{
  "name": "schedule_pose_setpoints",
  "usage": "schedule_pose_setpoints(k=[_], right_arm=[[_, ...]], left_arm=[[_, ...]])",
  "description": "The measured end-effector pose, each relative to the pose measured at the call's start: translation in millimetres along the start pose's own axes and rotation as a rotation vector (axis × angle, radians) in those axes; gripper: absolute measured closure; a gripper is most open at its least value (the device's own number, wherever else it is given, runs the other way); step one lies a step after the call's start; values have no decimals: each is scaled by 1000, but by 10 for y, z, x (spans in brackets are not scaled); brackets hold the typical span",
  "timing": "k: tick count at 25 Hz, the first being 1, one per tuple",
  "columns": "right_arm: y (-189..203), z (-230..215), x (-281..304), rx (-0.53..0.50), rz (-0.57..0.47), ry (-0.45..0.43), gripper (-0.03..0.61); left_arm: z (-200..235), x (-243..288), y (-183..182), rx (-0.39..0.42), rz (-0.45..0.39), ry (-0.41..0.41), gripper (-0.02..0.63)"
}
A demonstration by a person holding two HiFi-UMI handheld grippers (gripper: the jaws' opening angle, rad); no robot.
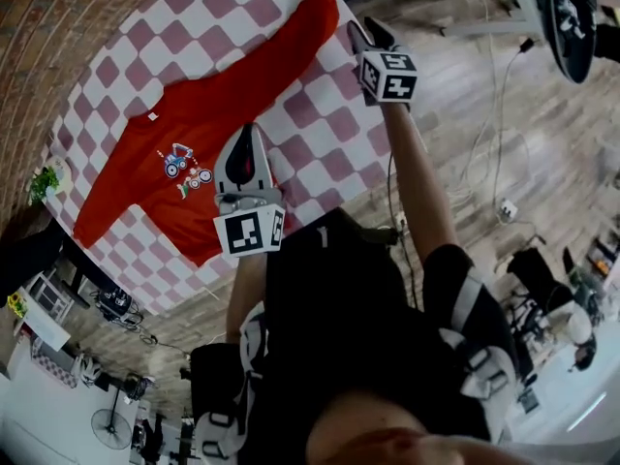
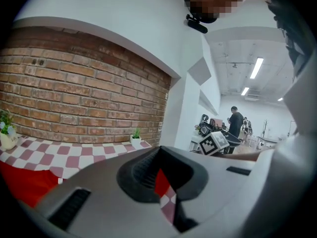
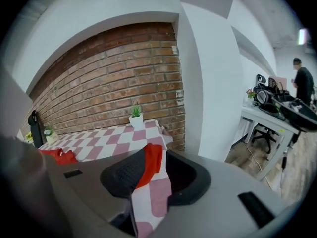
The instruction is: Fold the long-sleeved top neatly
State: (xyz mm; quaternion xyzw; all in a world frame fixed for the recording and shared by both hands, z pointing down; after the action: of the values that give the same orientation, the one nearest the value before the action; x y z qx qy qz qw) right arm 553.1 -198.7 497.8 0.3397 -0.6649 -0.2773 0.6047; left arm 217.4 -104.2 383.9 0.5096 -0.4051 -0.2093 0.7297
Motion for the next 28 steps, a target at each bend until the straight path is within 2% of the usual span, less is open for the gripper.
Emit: schedule_pose_setpoints(k=[4,11,14,18,23,28], right_arm=[[42,-57,357,23,52,-5,448],[132,-106,779,13,141,-8,448],[129,-94,847,2,166,1,448],[163,-50,935,4,199,-42,448],[158,-63,1000,-8,226,-50,448],[172,-17,1037,7,252,-86,510]], left_arm=[[28,233,31,-4,12,18,611],[5,571,-55,-35,-24,33,611],[34,614,-2,-13,-14,44,611],[36,633,21,-56,-10,36,611],[58,650,42,-55,0,38,611],[82,671,34,-62,-3,40,611]])
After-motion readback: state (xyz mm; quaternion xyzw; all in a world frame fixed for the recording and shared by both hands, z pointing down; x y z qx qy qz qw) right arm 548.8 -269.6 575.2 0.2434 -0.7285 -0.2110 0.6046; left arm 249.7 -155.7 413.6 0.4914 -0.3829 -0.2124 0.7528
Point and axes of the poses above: the fingertips, and each gripper's own axes: x forward along the fingers, z to its left, y out of its underside, the point moved 10 cm from there along -x, backward along the fingers, and after that the axes turned 5 degrees about z, right-handed, at the moved point
